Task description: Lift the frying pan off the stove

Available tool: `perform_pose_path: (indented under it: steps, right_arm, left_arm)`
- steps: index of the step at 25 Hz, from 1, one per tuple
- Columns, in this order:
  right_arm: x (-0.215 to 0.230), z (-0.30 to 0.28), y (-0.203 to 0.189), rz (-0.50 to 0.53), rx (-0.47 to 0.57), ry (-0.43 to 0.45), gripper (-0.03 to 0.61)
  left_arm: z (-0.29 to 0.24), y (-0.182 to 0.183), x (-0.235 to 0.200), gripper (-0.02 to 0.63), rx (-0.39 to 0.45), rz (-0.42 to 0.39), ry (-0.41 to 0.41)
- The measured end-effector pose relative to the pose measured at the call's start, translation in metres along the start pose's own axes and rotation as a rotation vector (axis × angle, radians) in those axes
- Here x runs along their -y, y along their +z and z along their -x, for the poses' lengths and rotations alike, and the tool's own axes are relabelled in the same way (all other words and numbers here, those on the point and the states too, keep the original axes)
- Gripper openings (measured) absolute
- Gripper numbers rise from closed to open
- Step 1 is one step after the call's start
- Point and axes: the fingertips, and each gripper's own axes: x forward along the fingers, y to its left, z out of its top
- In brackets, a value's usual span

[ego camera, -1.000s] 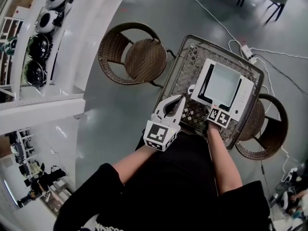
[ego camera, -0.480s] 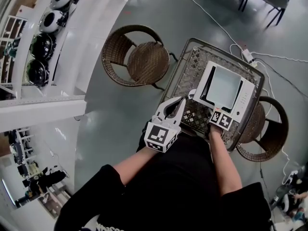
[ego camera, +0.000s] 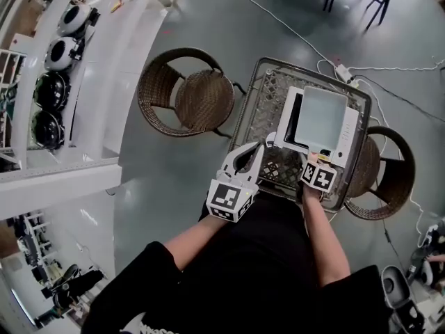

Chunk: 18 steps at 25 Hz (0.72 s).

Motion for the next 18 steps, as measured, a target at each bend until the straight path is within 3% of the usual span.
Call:
perform_pose_path:
  steps: [12,18]
  right_arm:
    - [-0.095,0.096,0.043,-0.003,0.245,0.101,0.141]
    - [-0.134,0.147,0.073,0.047,0.381,0.1,0.141]
  left_arm:
    - [0.022,0.034,-0.014,0.011,0.041,-0.006,-0.099]
    - [0.026,0.057,-0.018,0.011,0.067,-0.027,-0.148]
